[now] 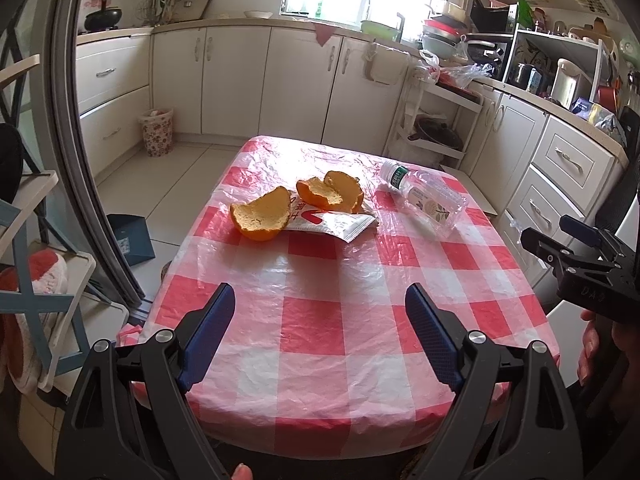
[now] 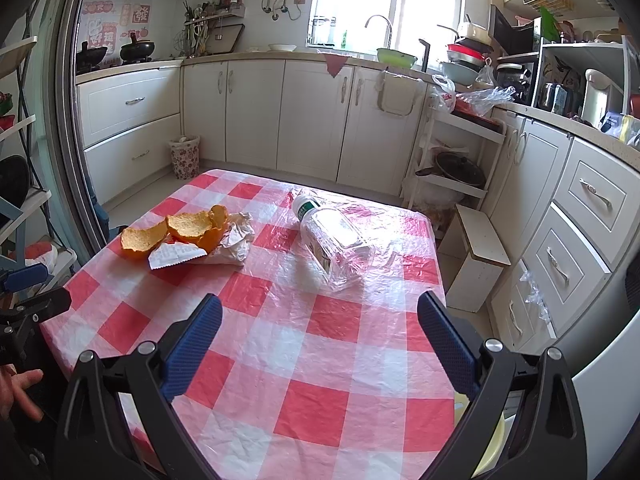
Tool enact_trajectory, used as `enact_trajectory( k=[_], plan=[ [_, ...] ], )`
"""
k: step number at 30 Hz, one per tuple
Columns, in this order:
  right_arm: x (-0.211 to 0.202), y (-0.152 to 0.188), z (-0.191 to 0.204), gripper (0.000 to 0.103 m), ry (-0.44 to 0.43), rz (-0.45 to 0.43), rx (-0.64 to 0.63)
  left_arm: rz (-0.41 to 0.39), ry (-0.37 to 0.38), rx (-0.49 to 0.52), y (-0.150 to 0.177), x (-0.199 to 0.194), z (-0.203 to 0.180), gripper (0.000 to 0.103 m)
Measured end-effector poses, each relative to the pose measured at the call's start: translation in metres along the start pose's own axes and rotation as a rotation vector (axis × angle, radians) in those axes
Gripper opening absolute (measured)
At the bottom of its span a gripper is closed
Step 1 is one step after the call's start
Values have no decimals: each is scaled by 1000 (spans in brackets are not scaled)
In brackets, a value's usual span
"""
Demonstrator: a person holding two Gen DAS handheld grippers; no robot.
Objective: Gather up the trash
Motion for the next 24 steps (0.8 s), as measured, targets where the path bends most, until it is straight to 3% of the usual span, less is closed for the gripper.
enact_trajectory(
  k=[13,24],
  plan=[
    [1,2,0,94,-3,5,-5,-5,-3,25,2,3,-1,83],
    [33,-5,44,94,-129,40,-52,48,3,-105,0,32,42,83]
  ],
)
Point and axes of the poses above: each gripper's, at about its wrist camera, not at the fingertips, and x roughly the way its jaws point, z to its left, y to its underside, the point moved 9 cm from there along x, roughly the way its jaws point, and after that the axes turned 14 degrees about -y, right-handed, at the moved point
